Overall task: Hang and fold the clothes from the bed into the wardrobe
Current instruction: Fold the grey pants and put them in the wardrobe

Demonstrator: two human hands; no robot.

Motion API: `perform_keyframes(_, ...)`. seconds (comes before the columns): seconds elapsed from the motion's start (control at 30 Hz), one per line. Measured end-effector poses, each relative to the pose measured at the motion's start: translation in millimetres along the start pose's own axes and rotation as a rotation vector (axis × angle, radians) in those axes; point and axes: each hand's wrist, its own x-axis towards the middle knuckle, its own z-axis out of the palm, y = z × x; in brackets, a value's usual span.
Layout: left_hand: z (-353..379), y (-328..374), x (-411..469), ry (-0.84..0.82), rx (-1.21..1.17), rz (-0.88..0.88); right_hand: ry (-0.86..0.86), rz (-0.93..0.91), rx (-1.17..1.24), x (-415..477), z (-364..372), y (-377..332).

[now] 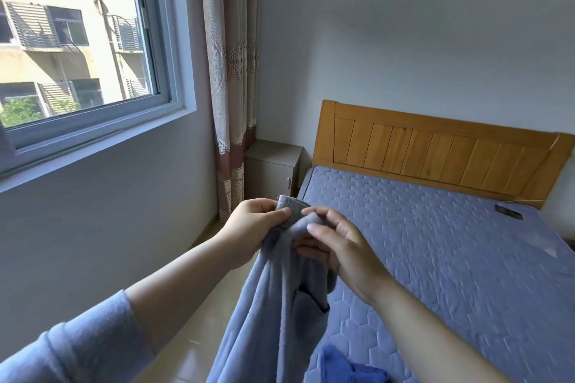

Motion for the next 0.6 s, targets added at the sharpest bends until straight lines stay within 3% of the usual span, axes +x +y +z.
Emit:
perform_keyframes(0.1, -7.2, 2.8, -1.9, -0.021, -0.045, -0.024, -0.188, 0.035, 0.050, 1.1, -4.2, -4.5)
perform_keyframes(0.23, -5.8, 2.7, -7.4, -0.075, -0.061, -0.054, -0.015, -0.058, -0.238, 9.3, -0.7, -6.5)
perform_keyframes(0.37, -1.6, 3.0, -10.4, -0.103, -0.044, -0.044, 0.131, -0.264, -0.611, 15.0, -4.9, -10.1)
perform_keyframes(0.6, -0.9, 7.2, -9.7, -0.063, 0.072, 0.011, 0.070, -0.333, -0.605, 12.5, 1.2, -10.5)
